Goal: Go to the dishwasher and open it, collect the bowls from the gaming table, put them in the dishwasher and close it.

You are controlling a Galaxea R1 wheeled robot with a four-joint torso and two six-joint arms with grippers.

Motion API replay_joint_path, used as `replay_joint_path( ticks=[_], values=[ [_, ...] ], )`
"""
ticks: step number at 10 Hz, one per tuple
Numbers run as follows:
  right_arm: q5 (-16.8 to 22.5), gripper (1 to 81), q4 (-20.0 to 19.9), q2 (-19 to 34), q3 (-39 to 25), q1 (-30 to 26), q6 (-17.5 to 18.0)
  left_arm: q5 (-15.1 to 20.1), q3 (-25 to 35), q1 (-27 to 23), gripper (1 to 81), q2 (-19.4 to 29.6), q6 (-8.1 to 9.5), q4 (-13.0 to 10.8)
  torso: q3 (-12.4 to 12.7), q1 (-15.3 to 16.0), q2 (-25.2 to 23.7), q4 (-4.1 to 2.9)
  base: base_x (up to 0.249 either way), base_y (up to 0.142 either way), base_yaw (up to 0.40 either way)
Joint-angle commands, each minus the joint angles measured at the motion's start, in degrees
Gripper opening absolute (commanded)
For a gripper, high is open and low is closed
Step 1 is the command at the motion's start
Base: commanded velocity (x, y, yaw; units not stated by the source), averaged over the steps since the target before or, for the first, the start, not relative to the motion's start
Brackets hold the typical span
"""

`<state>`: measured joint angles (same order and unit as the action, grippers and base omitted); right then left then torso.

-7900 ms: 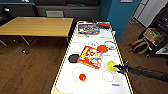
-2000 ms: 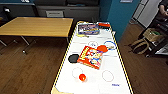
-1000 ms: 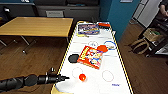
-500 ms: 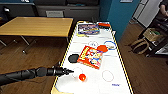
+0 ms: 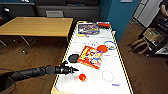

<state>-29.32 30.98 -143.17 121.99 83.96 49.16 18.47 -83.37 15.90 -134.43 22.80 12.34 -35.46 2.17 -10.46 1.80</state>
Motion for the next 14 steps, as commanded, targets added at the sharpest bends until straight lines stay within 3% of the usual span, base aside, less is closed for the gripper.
replay_joint_path(
  ticks=[1, 4, 14],
  values=[
    [1.9, 1.0, 1.5, 2.0, -0.7, 0.0, 0.1, 2.0, -0.7, -6.4, 81.1, -3.3, 0.23, 0.1, 0.0, 0.0, 0.0, 0.00, 0.000, 0.000, 0.000],
    [1.9, 1.0, 1.5, 1.9, -0.7, -0.1, 0.1, 2.2, -4.9, -6.4, 81.1, -7.1, 1.29, 0.2, 0.0, 0.0, 0.0, 0.00, 0.000, 0.000, 0.000],
    [1.7, 1.0, 2.0, 2.1, -1.4, -0.2, 0.2, 2.3, -11.0, -5.8, 81.1, -14.6, 1.20, -0.6, 0.0, 0.0, 0.0, 0.00, 0.000, 0.000, 0.000]
  ],
)
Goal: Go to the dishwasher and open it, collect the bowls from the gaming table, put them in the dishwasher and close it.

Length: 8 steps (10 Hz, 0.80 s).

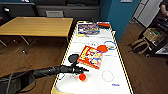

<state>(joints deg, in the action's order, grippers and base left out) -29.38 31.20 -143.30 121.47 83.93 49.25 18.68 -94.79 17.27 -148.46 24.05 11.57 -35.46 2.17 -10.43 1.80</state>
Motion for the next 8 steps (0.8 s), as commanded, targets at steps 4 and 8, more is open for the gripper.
replay_joint_path(
  ticks=[4, 8],
  values=[
    [1.8, 1.0, 1.8, 2.2, -1.0, -0.5, 0.1, 2.1, -0.7, -6.5, 81.1, -1.9, -0.23, 0.0, 0.0, 0.0, 0.0, 0.00, 0.000, 0.000, 0.000],
    [1.8, 1.0, 2.0, 2.2, -2.1, -1.2, 0.1, 2.2, 3.5, -6.5, 81.1, 3.5, -0.32, -0.5, 0.0, 0.0, 0.0, 0.00, 0.000, 0.000, 0.000]
  ],
)
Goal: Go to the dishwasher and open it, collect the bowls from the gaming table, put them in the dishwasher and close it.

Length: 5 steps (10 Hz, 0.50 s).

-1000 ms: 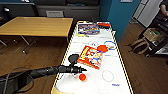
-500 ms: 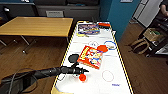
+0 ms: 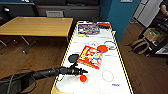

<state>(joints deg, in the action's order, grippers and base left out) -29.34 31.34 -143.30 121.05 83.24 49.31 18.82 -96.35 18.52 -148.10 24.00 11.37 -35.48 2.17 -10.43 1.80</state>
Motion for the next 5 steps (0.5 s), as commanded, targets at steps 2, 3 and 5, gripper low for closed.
replay_joint_path(
  ticks=[2, 3, 5],
  values=[
    [1.8, 1.0, 2.4, 2.3, -2.3, -0.7, 0.1, 1.9, 7.7, -7.7, 81.1, 5.7, -0.27, -0.5, 0.0, 0.0, 0.0, 0.00, 0.000, 0.000, 0.000],
    [1.8, 1.0, 2.4, 2.3, -2.4, -0.7, 0.1, 1.9, 8.5, -7.7, 81.1, 6.4, -0.45, -0.4, 0.0, 0.0, 0.0, 0.00, 0.000, 0.000, 0.000],
    [1.8, 1.0, 2.5, 2.4, -2.6, -0.7, 0.1, 1.8, 10.0, -7.7, 81.1, 6.6, -0.54, -1.9, 0.0, 0.0, 0.0, 0.00, 0.000, 0.000, 0.000]
  ],
)
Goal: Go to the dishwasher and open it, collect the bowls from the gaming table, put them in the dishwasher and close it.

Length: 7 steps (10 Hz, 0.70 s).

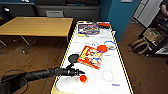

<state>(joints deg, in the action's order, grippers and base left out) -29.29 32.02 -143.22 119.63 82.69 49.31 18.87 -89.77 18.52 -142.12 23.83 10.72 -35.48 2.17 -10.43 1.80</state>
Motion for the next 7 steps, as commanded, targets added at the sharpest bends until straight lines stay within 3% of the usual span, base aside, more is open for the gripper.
replay_joint_path(
  ticks=[1, 7],
  values=[
    [1.8, 1.0, 1.9, 2.4, -1.2, -0.1, 0.1, 1.8, 3.7, -7.7, 81.1, 0.4, -0.37, -1.3, 0.0, 0.0, 0.0, 0.00, 0.000, 0.000, 0.000],
    [1.8, 1.0, 2.2, 2.3, -1.2, -0.2, 0.0, 1.5, 4.8, -5.4, 81.1, 1.9, -0.37, -3.5, 0.0, 0.0, 0.0, 0.00, 0.000, 0.000, 0.000]
  ],
)
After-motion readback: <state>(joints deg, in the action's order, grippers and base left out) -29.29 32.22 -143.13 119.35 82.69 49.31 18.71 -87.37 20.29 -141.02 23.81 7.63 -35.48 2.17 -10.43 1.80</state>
